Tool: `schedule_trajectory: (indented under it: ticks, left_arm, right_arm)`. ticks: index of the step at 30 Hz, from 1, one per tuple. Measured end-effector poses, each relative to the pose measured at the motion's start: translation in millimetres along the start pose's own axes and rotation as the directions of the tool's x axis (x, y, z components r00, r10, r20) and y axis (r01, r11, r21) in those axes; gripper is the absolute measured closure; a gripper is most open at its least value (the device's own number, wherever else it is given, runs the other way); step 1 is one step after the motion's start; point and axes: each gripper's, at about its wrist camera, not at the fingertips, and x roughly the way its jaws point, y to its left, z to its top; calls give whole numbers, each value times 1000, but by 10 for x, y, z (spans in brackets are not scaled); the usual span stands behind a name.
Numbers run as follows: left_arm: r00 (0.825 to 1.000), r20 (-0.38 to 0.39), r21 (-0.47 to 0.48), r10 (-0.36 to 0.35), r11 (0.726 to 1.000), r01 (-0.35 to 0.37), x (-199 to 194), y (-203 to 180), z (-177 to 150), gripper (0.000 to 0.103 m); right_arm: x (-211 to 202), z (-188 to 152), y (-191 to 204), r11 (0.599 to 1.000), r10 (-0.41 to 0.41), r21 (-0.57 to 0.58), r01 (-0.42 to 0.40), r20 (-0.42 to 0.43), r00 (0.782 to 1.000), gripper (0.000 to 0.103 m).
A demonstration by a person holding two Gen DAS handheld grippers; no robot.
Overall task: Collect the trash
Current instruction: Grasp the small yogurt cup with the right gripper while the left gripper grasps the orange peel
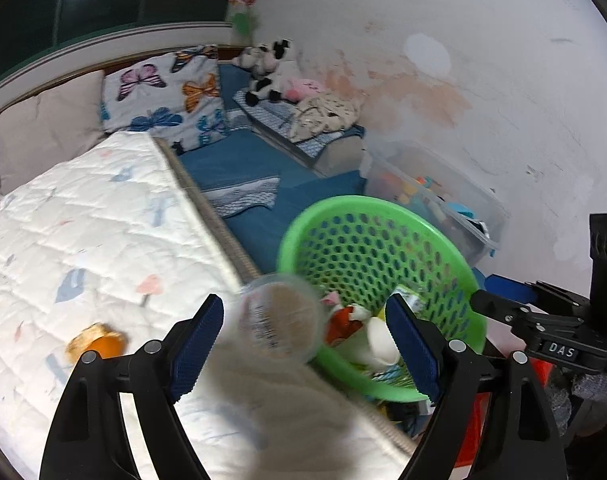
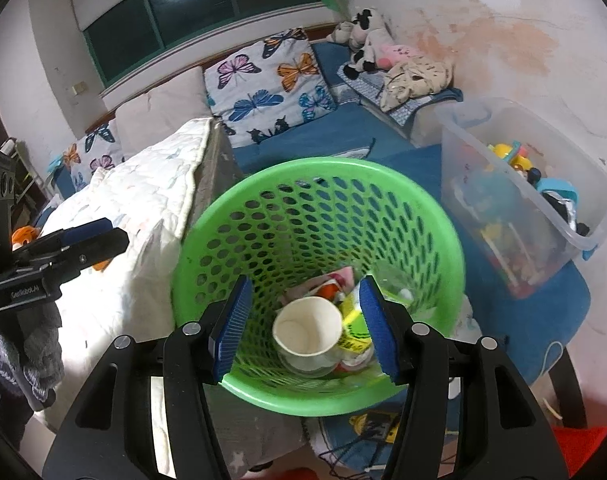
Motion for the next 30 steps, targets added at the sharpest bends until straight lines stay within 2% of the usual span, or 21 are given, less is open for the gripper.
schedule_trajectory:
  ticks: [11, 21, 25, 30]
  left_arm:
    - [995, 3, -119, 99, 988, -98, -225, 709, -186, 23]
    - [981, -32, -158, 192, 968, -195, -227, 1116, -359, 23]
    - [975, -61, -160, 213, 962, -220, -151, 1246, -412, 23]
    - [976, -74, -168, 205, 962, -215, -68, 1327, -410, 24]
  right_arm:
    - [69, 59, 276, 999, 35, -39, -35, -3, 999, 44]
    - [206, 77, 500, 994, 81, -69, -82, -25, 996, 44]
    - [269, 78, 679, 989, 103, -106, -107, -38, 994, 43]
    - [364, 89, 909, 978, 119, -165, -127, -57, 991, 39]
